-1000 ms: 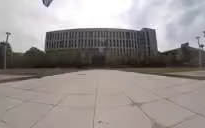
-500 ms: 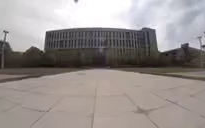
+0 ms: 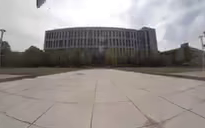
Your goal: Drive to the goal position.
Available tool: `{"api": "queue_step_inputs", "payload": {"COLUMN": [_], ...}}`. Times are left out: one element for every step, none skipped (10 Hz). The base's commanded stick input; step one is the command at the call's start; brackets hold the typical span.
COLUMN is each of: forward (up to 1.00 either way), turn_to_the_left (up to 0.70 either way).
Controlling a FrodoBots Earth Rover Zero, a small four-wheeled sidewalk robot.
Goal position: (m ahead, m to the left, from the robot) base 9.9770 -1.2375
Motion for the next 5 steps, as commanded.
{"api": "queue_step_inputs", "payload": {"forward": [0.7, 0.7, 0.7, 0.7, 0.7], "turn_to_the_left": [0.0, 0.0, 0.0, 0.0, 0.0]}}
